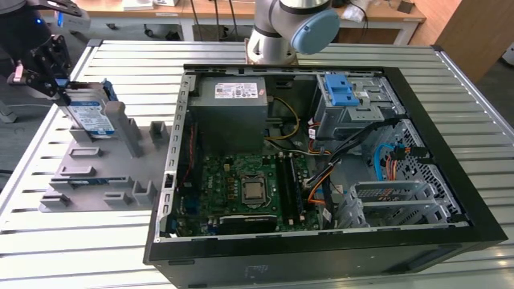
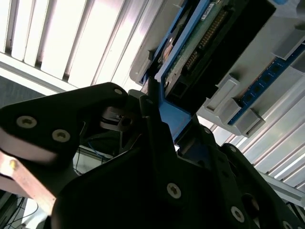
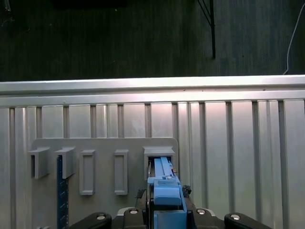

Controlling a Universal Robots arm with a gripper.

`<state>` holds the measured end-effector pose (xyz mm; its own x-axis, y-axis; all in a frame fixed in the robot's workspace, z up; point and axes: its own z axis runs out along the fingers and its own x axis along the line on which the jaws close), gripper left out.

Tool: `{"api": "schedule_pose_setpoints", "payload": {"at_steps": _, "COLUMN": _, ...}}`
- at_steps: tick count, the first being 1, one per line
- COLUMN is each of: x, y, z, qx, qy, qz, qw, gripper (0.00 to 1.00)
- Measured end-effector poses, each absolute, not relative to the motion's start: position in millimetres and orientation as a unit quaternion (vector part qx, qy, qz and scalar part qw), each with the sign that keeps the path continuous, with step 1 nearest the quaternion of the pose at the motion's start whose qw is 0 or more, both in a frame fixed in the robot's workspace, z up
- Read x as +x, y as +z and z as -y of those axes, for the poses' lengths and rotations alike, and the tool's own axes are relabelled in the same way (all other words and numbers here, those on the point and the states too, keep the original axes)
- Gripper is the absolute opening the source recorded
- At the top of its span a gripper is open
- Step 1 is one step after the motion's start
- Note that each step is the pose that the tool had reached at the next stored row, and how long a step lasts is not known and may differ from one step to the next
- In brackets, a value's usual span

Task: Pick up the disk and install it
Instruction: 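Pick up the disk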

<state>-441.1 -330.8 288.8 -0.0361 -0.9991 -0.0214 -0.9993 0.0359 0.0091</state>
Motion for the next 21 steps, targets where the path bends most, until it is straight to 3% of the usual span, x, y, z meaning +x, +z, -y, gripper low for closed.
{"api": "schedule_pose_setpoints", "payload": {"at_steps": 7, "x": -441.1, "y": 288.7, "z": 330.9, "qx": -0.695, "qy": 0.011, "qz": -0.719, "qw": 0.005, "gripper": 0.37}}
{"api": "schedule_pose_setpoints", "payload": {"at_steps": 9, "x": -441.1, "y": 288.7, "z": 330.9, "qx": -0.695, "qy": 0.011, "qz": -0.719, "qw": 0.005, "gripper": 0.38}}
{"api": "schedule_pose_setpoints", "payload": {"at_steps": 10, "x": -441.1, "y": 288.7, "z": 330.9, "qx": -0.695, "qy": 0.011, "qz": -0.719, "qw": 0.005, "gripper": 0.44}}
{"api": "schedule_pose_setpoints", "payload": {"at_steps": 13, "x": -441.1, "y": 288.7, "z": 330.9, "qx": -0.695, "qy": 0.011, "qz": -0.719, "qw": 0.005, "gripper": 0.44}}
{"api": "schedule_pose_setpoints", "payload": {"at_steps": 15, "x": -441.1, "y": 288.7, "z": 330.9, "qx": -0.695, "qy": 0.011, "qz": -0.719, "qw": 0.005, "gripper": 0.43}}
{"api": "schedule_pose_setpoints", "payload": {"at_steps": 16, "x": -441.1, "y": 288.7, "z": 330.9, "qx": -0.695, "qy": 0.011, "qz": -0.719, "qw": 0.005, "gripper": 0.36}}
{"api": "schedule_pose_setpoints", "payload": {"at_steps": 21, "x": -441.1, "y": 288.7, "z": 330.9, "qx": -0.695, "qy": 0.011, "qz": -0.719, "qw": 0.005, "gripper": 0.36}}
